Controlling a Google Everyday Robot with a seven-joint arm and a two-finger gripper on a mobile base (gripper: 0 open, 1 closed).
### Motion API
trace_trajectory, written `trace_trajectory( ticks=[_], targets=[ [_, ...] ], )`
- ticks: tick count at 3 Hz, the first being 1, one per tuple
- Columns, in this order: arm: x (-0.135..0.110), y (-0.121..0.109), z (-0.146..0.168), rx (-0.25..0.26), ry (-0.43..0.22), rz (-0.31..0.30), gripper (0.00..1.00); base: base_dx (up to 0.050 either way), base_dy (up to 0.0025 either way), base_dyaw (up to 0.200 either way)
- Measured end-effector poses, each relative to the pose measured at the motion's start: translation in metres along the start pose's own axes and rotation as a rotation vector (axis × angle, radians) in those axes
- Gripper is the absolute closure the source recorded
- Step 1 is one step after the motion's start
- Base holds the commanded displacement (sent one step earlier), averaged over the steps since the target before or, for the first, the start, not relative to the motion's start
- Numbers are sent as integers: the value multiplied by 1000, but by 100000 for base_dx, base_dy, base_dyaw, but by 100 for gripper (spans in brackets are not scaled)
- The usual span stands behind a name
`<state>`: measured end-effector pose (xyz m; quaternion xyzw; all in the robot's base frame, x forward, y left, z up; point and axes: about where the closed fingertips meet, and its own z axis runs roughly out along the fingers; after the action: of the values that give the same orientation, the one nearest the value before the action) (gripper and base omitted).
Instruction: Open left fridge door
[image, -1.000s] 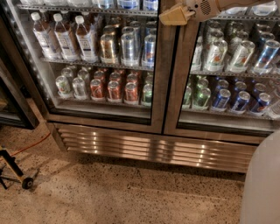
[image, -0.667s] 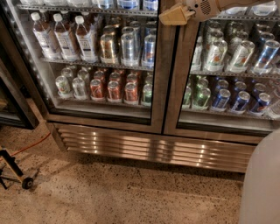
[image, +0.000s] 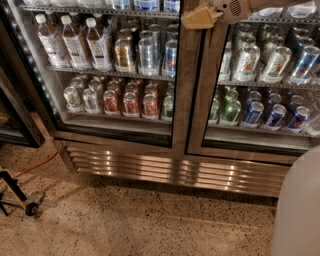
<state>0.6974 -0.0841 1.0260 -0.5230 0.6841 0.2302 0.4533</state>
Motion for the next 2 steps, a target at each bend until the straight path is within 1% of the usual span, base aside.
trace_trajectory(
  ticks=[1, 2],
  targets=[
    [-1, 3, -2, 0, 0, 0, 100, 0, 0, 0],
    [-12, 15, -14, 4, -41, 23, 100, 0, 0, 0]
  ],
)
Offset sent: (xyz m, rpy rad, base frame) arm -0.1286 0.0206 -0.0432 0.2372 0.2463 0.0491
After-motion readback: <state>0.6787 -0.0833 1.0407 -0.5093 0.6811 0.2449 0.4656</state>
